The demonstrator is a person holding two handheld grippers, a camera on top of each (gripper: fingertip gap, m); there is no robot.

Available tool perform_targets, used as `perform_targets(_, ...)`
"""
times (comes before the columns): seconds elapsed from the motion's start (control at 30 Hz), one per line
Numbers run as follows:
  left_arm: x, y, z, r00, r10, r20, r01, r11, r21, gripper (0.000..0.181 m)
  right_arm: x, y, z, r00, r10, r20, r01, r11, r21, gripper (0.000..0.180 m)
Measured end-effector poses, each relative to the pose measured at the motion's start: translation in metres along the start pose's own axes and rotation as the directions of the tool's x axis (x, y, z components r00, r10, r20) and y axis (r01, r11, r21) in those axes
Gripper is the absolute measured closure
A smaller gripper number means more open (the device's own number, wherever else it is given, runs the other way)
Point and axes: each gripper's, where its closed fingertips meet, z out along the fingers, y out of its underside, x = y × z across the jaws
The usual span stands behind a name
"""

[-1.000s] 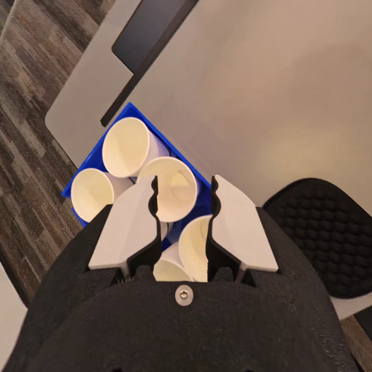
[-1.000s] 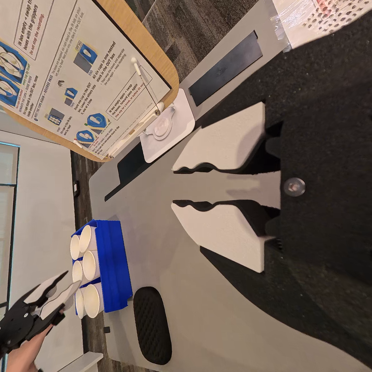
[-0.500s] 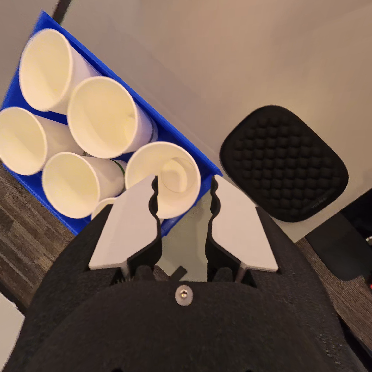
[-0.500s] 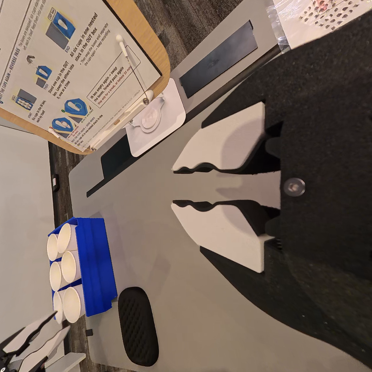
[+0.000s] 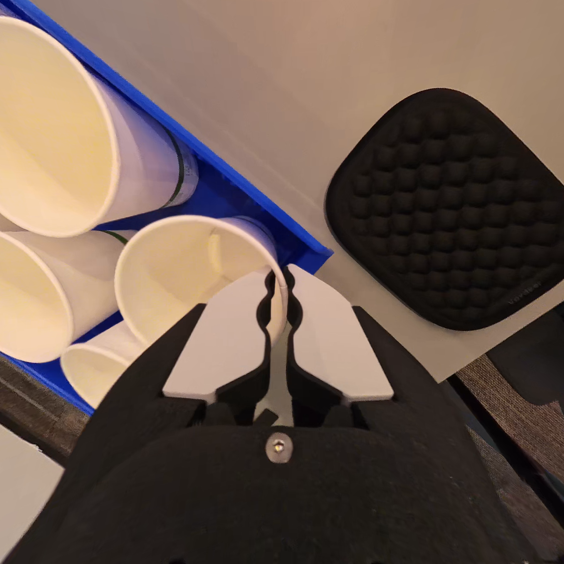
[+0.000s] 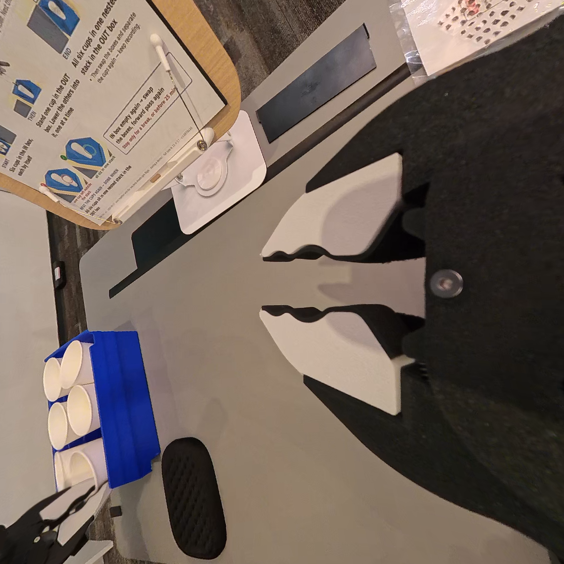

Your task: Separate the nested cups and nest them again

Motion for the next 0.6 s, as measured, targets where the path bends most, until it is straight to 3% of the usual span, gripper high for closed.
perform_targets(0.27,0.005,0.002,-0.013,1.000,0.000,0.012,0.000,1.000,-0.002,0.181,0.004,0.008,0.003,1.000,0.022,0.009,-0.022,1.000,-0.019,0.153)
perform_targets(0.6,0.001,-0.013,-0.064,0.997,0.009,0.078,-0.015,0.998,0.066,0.181,0.006,0.012,0.006,0.999,0.037,0.020,-0.037,0.999,-0.022,0.153)
